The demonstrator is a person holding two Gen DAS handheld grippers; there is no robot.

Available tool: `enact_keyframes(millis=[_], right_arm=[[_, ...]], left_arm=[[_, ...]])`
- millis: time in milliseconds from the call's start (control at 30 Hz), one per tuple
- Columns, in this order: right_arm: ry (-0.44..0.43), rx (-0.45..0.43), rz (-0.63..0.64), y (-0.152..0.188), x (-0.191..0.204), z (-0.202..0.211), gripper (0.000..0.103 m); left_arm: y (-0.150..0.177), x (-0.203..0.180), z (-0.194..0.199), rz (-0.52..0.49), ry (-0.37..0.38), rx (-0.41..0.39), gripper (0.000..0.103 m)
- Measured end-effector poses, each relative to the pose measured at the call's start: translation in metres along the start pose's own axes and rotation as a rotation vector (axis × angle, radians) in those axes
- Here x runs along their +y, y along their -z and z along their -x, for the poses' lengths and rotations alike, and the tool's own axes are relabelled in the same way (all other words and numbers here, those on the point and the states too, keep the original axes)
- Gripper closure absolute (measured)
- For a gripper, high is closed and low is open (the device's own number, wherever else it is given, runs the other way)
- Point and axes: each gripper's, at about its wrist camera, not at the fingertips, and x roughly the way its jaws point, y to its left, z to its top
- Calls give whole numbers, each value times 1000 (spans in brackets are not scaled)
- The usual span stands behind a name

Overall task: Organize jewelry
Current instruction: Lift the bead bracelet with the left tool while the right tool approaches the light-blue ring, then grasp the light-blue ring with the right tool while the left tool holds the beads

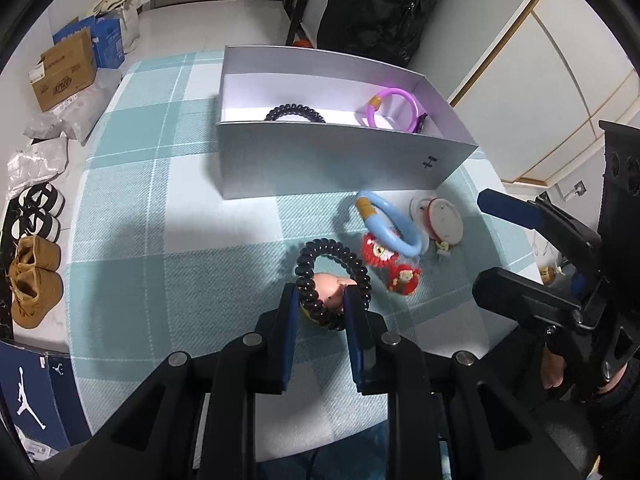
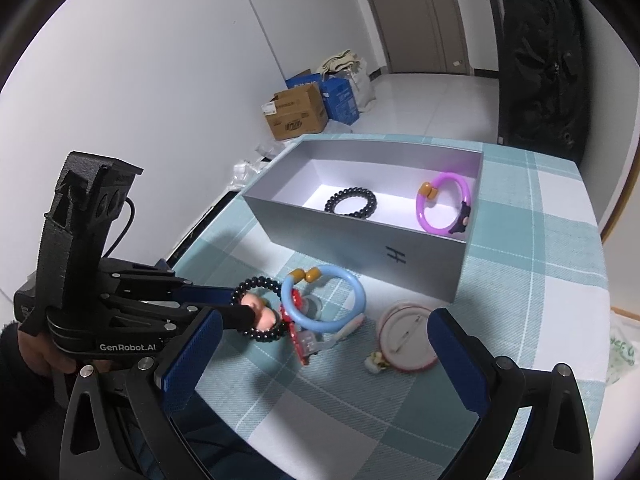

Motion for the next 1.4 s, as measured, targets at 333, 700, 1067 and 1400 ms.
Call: enact_keyframes(millis=[333,700,1067,1400], right_arm=[[-6,7,4,6,9,-3,0],[-17,-6,-2,5,7,-2,0],[-52,-10,-27,2,3,0,0],[-82,31,18,-4,15,-19,31]], left_arm=[[-3,8,5,75,32,-15,85],[-7,9,6,55,5,-58,97],[-10,11,26,64,33,-140,98],[-17,26,45,174,148,-216,98]])
